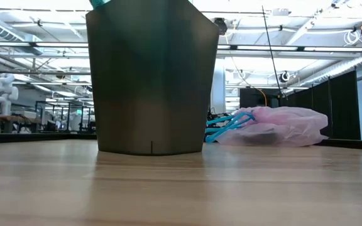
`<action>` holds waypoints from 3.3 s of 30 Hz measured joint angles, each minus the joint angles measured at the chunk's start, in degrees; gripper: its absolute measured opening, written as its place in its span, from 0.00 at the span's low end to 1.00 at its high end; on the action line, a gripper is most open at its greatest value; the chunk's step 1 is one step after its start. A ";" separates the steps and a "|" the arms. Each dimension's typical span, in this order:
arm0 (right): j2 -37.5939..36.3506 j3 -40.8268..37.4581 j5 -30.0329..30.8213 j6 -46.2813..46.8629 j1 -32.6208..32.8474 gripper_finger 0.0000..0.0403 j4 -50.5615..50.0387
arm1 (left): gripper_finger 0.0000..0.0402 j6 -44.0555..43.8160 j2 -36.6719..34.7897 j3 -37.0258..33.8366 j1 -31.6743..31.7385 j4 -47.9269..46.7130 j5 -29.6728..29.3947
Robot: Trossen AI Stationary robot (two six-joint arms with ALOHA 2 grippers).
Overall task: Place trash/remove bag and relplace
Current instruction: Insert the blue trash bag into the trash bin
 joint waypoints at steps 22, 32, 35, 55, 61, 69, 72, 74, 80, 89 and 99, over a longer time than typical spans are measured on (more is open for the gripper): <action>-4.32 -0.07 -10.05 -10.33 -2.16 0.14 -11.93 | 0.00 3.06 0.57 -4.28 0.13 -0.01 -3.21; -7.26 0.00 -11.16 -21.10 -2.20 0.45 0.04 | 0.00 3.08 1.19 -4.28 0.13 -0.12 -3.15; -6.51 0.08 -11.07 -33.49 0.22 0.44 10.32 | 0.00 3.08 1.76 -4.28 0.13 1.73 -3.79; 7.35 -0.02 -5.05 -52.68 -1.47 0.30 15.95 | 0.00 6.18 3.87 -4.28 5.49 5.99 -3.19; 10.34 -0.02 -4.41 -46.11 -7.21 0.11 16.23 | 0.00 4.99 3.32 -4.28 5.42 5.41 -1.75; 11.03 0.04 -1.92 -39.56 -10.49 0.01 8.51 | 0.00 3.16 2.04 -4.31 5.38 5.94 -0.84; 13.48 0.03 -2.10 -38.23 -10.59 0.00 5.25 | 0.00 3.14 1.76 -4.31 5.38 6.17 -0.63; 15.10 0.00 -2.41 -36.63 -10.11 0.00 4.40 | 0.00 3.11 1.67 -4.31 5.41 6.48 -0.63; 18.29 0.12 -3.19 -32.26 -8.17 0.00 3.12 | 0.00 3.11 1.64 -4.31 5.38 6.52 -1.13; 22.10 -0.43 -7.09 -30.74 -6.71 0.00 -0.54 | 0.00 3.12 1.66 -4.31 5.38 6.56 -1.59; 12.24 -0.17 -5.31 -38.43 -5.88 0.00 2.07 | 0.00 3.17 1.66 -4.31 5.38 6.65 -2.23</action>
